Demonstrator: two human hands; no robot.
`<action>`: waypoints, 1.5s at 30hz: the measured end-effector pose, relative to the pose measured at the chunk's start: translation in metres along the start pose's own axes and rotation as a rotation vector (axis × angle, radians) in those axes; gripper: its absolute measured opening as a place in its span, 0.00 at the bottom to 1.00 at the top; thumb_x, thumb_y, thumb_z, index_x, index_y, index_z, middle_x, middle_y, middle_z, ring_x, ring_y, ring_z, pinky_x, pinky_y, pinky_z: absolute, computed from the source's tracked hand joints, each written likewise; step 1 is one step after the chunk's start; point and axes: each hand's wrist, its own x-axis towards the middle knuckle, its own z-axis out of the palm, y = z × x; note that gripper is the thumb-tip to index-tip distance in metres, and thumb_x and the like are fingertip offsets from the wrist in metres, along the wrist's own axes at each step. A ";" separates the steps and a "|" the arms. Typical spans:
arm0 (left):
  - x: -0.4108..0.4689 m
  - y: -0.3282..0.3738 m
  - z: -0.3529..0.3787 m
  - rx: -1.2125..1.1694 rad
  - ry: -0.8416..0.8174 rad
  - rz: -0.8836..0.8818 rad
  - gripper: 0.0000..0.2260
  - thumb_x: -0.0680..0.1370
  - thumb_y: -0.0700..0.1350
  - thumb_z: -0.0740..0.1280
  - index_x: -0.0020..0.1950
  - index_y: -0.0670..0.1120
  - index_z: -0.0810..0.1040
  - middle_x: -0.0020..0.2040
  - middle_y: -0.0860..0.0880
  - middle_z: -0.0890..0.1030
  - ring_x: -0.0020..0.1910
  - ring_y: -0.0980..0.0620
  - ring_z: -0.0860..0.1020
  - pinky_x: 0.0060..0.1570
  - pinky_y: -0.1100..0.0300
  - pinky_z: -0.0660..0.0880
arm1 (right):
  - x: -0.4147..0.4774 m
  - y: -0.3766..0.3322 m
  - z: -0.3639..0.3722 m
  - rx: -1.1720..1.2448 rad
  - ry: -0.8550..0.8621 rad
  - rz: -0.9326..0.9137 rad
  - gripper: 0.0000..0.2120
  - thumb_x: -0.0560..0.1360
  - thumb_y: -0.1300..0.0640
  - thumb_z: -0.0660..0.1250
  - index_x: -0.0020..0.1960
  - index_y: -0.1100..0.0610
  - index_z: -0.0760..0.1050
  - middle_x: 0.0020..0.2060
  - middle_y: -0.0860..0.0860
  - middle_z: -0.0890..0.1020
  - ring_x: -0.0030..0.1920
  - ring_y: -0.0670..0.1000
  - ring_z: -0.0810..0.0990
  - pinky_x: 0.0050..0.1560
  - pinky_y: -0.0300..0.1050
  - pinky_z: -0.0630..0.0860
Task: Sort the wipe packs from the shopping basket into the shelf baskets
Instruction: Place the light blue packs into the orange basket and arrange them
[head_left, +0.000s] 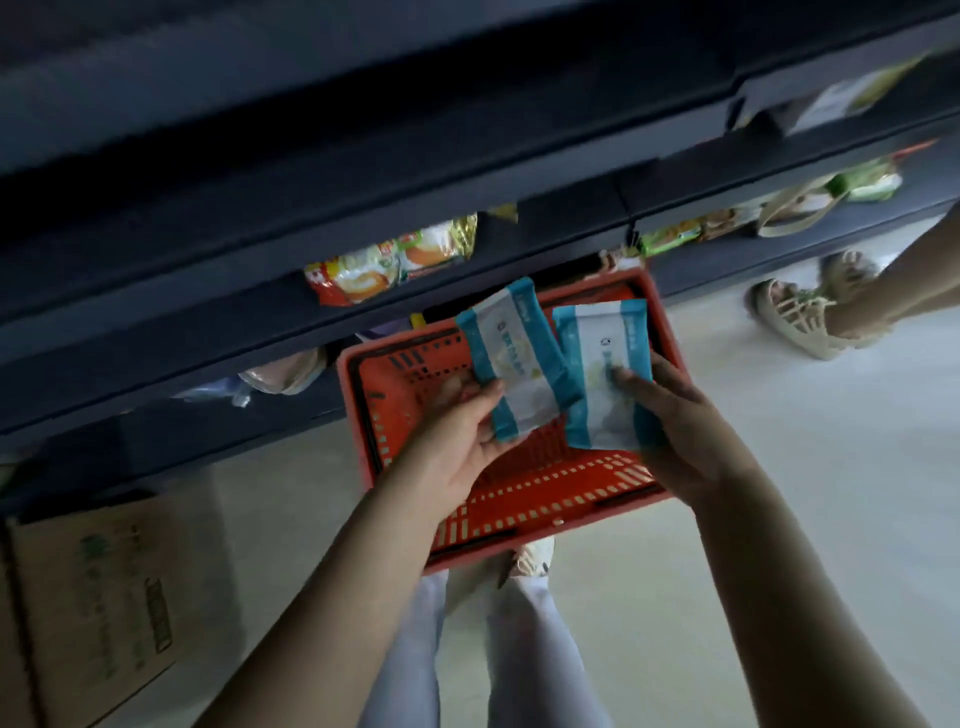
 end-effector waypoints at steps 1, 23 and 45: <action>-0.028 0.011 0.008 0.015 0.012 0.038 0.06 0.80 0.39 0.62 0.55 0.47 0.75 0.51 0.45 0.83 0.44 0.49 0.83 0.37 0.56 0.80 | -0.024 -0.014 0.010 0.022 -0.034 -0.051 0.19 0.76 0.60 0.65 0.67 0.57 0.72 0.59 0.61 0.80 0.56 0.64 0.80 0.47 0.54 0.82; -0.338 0.221 -0.118 -0.088 0.162 0.673 0.09 0.79 0.48 0.66 0.58 0.50 0.77 0.50 0.47 0.85 0.47 0.49 0.84 0.42 0.53 0.78 | -0.222 -0.084 0.308 -0.303 -0.210 -0.700 0.16 0.75 0.65 0.69 0.61 0.54 0.77 0.52 0.52 0.85 0.51 0.51 0.83 0.47 0.42 0.79; -0.283 0.414 -0.192 -0.041 0.253 0.711 0.09 0.80 0.55 0.62 0.54 0.52 0.76 0.50 0.50 0.84 0.50 0.52 0.82 0.49 0.53 0.78 | -0.119 -0.141 0.474 -0.090 0.140 -0.756 0.05 0.73 0.56 0.72 0.45 0.58 0.80 0.47 0.55 0.85 0.50 0.56 0.84 0.53 0.53 0.81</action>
